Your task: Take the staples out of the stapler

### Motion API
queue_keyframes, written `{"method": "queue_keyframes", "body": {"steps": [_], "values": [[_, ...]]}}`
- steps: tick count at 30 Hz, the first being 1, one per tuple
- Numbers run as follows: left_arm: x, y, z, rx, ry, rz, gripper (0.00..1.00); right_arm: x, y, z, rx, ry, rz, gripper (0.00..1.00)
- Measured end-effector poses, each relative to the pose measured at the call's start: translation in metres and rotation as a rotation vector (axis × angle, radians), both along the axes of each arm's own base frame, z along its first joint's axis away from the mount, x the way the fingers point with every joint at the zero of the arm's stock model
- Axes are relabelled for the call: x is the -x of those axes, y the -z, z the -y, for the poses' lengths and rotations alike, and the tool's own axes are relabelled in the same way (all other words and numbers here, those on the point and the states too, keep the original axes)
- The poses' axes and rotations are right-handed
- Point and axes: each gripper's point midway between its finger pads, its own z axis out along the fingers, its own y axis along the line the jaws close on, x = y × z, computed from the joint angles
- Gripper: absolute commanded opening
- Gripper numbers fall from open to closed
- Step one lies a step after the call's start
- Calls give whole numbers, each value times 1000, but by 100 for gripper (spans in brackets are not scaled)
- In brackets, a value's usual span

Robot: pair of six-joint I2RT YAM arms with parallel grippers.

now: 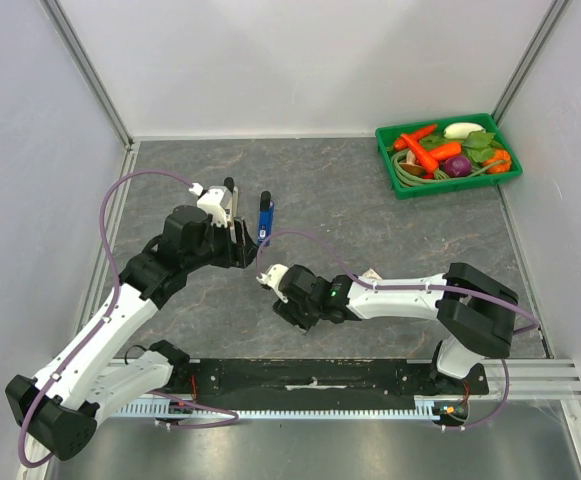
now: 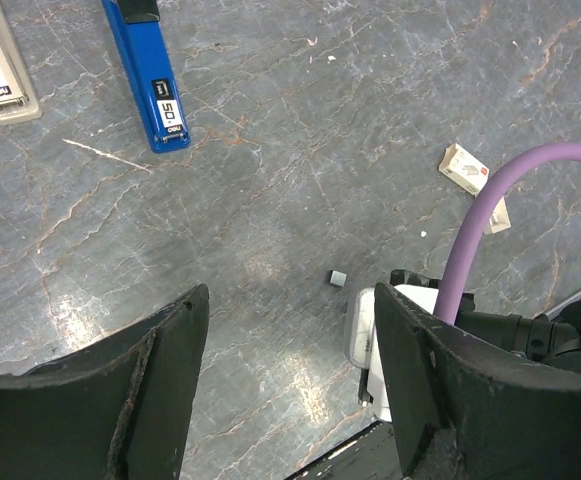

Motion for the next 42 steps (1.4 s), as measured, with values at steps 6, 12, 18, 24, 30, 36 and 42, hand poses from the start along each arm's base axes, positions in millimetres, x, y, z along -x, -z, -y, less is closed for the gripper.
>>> {"method": "queue_keyframes", "body": {"steps": [6, 12, 18, 24, 30, 36, 42], "values": [[1, 5, -1, -6, 0, -10, 73, 3, 3, -1, 8, -39, -9, 56], [1, 5, -1, -6, -1, -10, 73, 2, 4, -1, 10, -45, -4, 54], [1, 7, -1, -9, -3, -13, 73, -1, 8, -2, 11, -37, -2, 51], [2, 7, -1, -9, -1, -14, 73, -9, 7, 0, 3, -10, 0, 50], [2, 7, -1, -9, -1, -14, 73, -15, 7, 1, -7, 13, 0, 47], [2, 6, -1, -8, -1, -12, 72, -14, 10, 0, -9, 15, -11, 43], [2, 6, -1, -8, -1, -12, 72, -13, 10, -2, -18, 20, -23, 33]]}}
